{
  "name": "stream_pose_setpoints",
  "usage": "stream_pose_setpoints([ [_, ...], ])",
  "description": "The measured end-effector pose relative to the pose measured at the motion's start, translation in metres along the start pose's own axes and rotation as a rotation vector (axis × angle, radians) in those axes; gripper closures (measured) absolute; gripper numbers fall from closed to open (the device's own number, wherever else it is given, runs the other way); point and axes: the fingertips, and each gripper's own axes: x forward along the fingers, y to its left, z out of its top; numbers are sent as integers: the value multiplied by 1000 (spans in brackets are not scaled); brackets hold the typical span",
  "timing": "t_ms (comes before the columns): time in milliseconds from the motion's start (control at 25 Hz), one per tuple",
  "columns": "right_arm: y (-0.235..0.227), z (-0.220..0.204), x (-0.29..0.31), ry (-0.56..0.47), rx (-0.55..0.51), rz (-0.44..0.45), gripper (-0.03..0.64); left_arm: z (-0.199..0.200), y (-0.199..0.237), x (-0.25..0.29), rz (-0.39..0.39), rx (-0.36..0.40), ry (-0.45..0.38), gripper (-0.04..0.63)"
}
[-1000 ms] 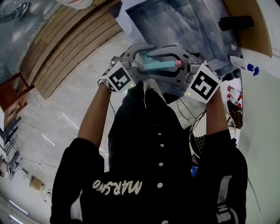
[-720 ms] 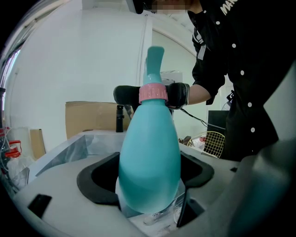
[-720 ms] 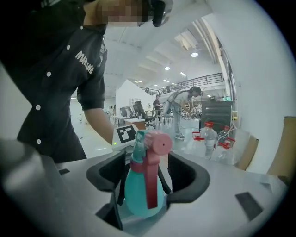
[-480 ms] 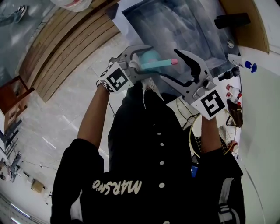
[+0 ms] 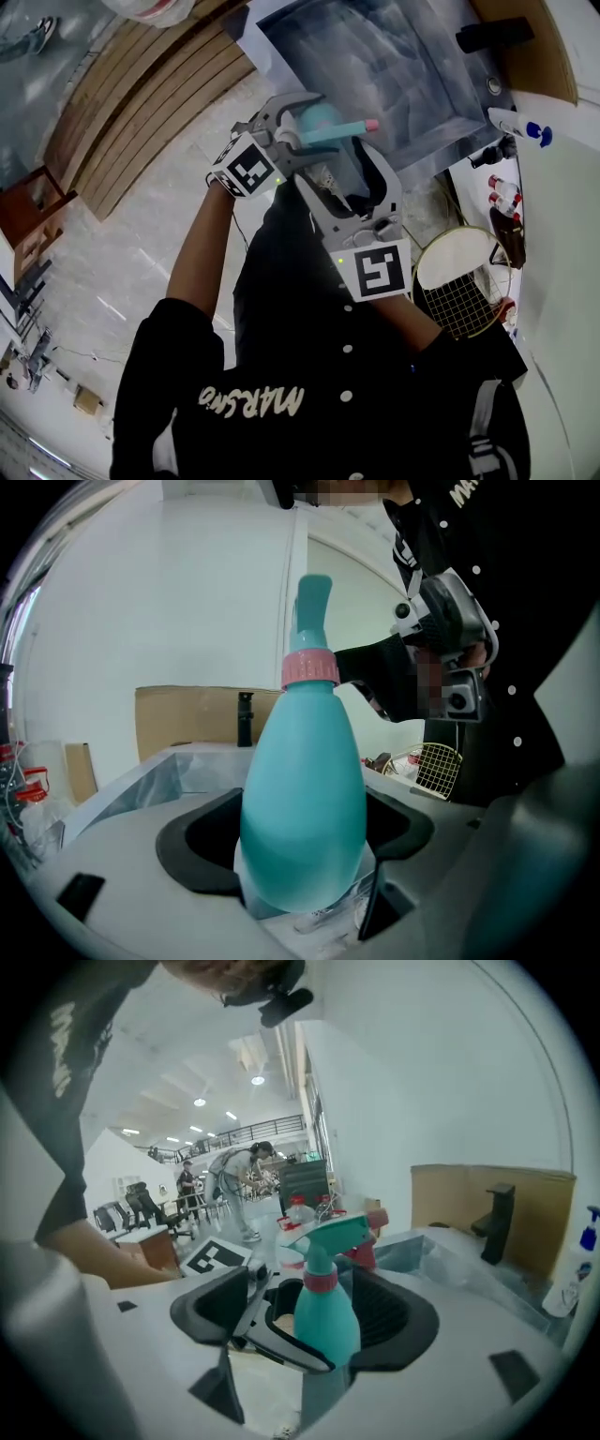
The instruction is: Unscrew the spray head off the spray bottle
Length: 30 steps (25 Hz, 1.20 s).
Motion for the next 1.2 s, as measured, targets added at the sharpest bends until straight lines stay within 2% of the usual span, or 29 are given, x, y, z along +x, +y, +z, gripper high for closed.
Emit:
stream_pose_setpoints([
  [200,-4,-2,19,29,-63,-47,270,-3,0,-1,1,-14,3,199],
  [680,-8,0,38,50,-124,-56,276,-1,0,0,2,-6,6,199],
  [840,-12,0,44,52,-171,-59,333,-1,1,0,4,-7,7,199],
  [1040,-17,-1,49,50,-245,-71,444,-1,1,0,4,-8,8,199],
  [1200,-14,0,50,20,-304,-20,457,-2,1,1,3,-10,7,199],
])
